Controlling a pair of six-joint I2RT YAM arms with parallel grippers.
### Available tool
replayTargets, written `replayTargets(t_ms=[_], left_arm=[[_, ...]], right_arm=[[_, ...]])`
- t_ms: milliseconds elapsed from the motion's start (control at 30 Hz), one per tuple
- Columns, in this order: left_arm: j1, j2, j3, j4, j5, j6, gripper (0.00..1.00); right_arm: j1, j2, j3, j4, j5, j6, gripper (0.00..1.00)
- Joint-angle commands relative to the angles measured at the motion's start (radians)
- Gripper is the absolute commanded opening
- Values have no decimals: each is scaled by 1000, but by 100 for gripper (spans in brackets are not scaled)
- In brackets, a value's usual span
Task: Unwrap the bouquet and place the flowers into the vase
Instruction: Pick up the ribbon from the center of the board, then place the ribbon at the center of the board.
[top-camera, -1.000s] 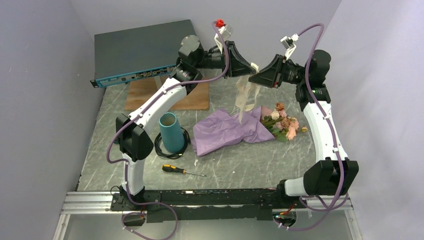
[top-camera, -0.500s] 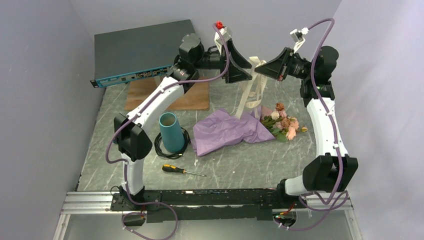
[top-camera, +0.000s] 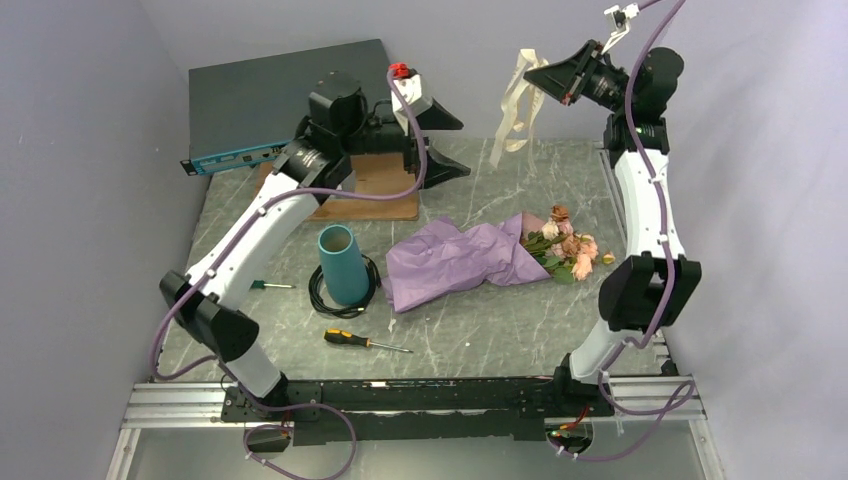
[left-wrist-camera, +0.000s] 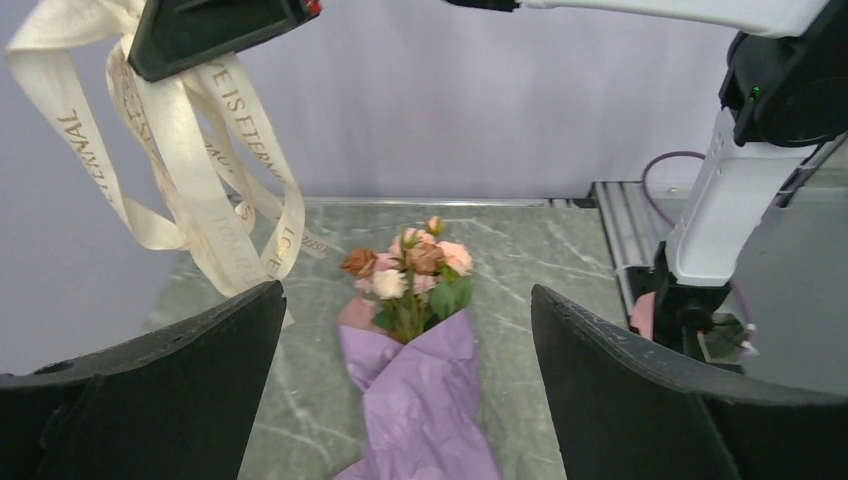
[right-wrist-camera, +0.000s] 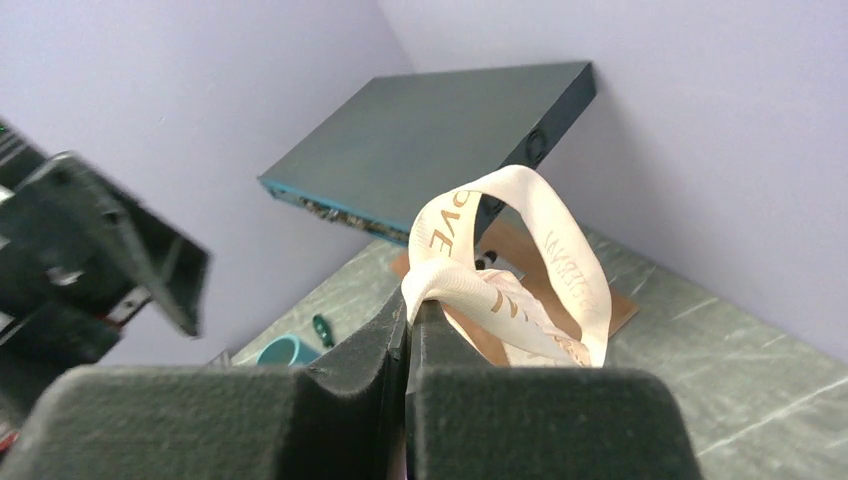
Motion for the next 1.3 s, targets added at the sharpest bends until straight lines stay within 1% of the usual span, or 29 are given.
replayTargets(t_ms=[0,133,400,533,700,867,967,1000,1067,1133,1167,1200,1233,1267], left_arm=[[5,-101,-16,-102,-84,154,99],[5,-135,-21,-168,-92,216,99],[23,-191,-32,-315,-178,337,99],[33,-198,-11,-402,-222,358,99],[45,-217,-39,-449,-235,366,99],[47,-191,-18,-527,-197,387,99],[47,-158,6,-588,-163,401,99],[47,-149,9,-594,-150,402,99],[47,-132,8,-587,-121,394,99],[47,-114,7,-568,-98,383,99],[47,-103,10,-558,-90,375,99],[47,-90,14,-548,-85,369,99],[47,-78,20,-542,-80,366,99],[46,-63,27,-540,-77,366,99]], right_arm=[[9,109,140,37,81,-24,0],[41,230,266,-32,123,-107,0],[111,471,458,-100,199,-228,0],[151,582,530,-132,269,-302,0],[163,707,557,-142,339,-345,0],[148,777,519,-229,433,-483,1],[122,805,512,-271,445,-505,4],[122,808,511,-288,444,-523,7],[94,811,508,-327,431,-563,7],[90,813,506,-363,417,-597,16],[89,815,501,-378,415,-610,27],[88,811,494,-392,418,-625,41],[87,809,486,-408,427,-640,53],[86,808,479,-428,435,-657,61]])
